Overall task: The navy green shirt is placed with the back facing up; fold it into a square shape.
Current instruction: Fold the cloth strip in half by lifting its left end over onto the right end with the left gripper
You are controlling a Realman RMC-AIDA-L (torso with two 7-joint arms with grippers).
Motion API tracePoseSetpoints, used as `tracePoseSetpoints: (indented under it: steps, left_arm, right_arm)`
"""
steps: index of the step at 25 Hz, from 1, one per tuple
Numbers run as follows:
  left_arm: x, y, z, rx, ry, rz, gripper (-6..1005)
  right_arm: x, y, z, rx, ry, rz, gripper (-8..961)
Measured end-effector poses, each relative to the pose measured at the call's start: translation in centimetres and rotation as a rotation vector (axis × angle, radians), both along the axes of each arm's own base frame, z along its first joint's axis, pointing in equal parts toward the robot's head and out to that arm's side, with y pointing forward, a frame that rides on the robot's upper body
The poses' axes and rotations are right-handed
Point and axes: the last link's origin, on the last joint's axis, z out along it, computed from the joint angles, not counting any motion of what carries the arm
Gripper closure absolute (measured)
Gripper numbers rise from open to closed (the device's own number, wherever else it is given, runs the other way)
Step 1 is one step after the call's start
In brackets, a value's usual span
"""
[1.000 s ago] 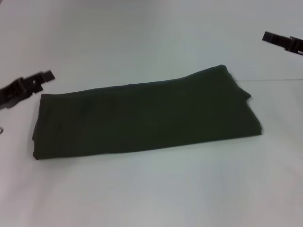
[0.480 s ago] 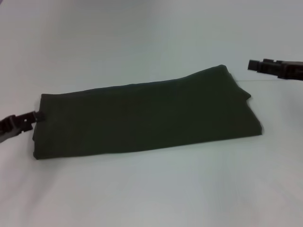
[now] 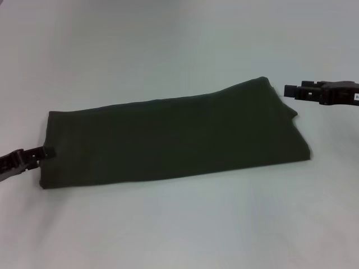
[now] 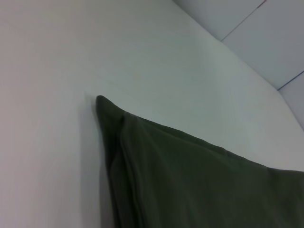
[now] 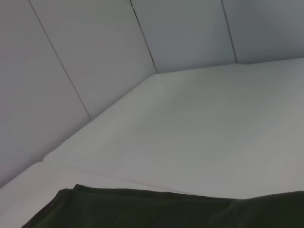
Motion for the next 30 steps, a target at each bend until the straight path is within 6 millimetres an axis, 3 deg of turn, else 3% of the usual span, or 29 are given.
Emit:
tracePoseSetpoints:
  steps: [16,22,30]
  left_arm:
    - [0.0,0.1,-2.1,-0.092,0.111,-0.016,297]
    - [0.1,0.1,-2.2,-0.101,0.118,-0.023,298]
    - [0.4,0.6,-1.8,-0.094,0.126,-0.034,300]
  right_arm:
    - [2.0,-0.4,-0.5,-0.003,-0.045,-0.072,234]
    - [3.2,0.1,-0.1,-0.009,-0.048,-0.230,235]
    - [2.3,1.6,-0.4,-0.119,-0.169,-0.398,235]
